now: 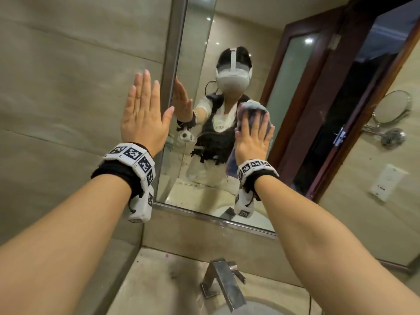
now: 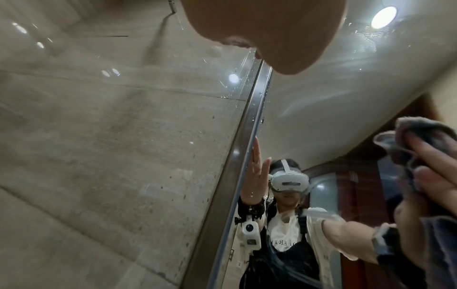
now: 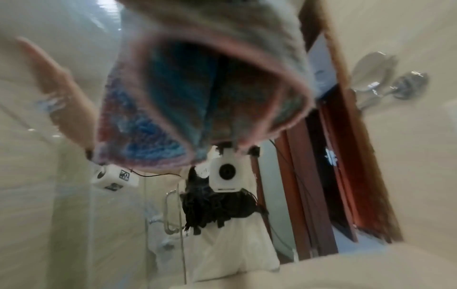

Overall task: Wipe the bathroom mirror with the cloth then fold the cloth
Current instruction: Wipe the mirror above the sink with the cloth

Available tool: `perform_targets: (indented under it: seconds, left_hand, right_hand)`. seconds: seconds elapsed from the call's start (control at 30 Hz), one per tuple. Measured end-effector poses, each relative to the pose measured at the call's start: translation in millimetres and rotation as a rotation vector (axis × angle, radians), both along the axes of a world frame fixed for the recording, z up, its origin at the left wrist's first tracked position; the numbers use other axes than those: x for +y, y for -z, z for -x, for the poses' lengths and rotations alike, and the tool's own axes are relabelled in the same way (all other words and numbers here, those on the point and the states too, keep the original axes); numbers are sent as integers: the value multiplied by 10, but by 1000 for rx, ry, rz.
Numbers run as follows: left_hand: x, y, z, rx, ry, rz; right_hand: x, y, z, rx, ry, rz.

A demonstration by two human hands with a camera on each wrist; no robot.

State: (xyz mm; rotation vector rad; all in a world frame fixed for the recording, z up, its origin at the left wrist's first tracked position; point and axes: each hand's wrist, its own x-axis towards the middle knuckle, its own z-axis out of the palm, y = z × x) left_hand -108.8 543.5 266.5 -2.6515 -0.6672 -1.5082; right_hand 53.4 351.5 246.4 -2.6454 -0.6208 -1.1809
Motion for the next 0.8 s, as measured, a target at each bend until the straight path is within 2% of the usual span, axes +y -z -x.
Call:
perform_targets:
  seconds: [0.17,0.27,0.4,0.5,0.63,0.7,0.8]
  left_hand:
    - [-2,94,50,4,18,10]
    - [-14,279,105,44,-3,4]
    - [-27,445,138,86,-44,-7]
    - [-36,466,150,92,-68,-38]
    - [-52,534,184,136,-141,-104]
    - [-47,575,190,160,-125,-100]
    - [-31,670,213,207,-118,-126]
  right_hand:
    - [171,129,6,-43,144,-184]
    - [336,227,47,26,135,-212]
    - [605,345,94,-10,139,-153]
    - [800,511,110,-80,-24,13]
    - [1112,734,157,-80,-288,398]
    - [1224,836,178,-80,-293,516]
    - [1240,925,160,-103,-295,588]
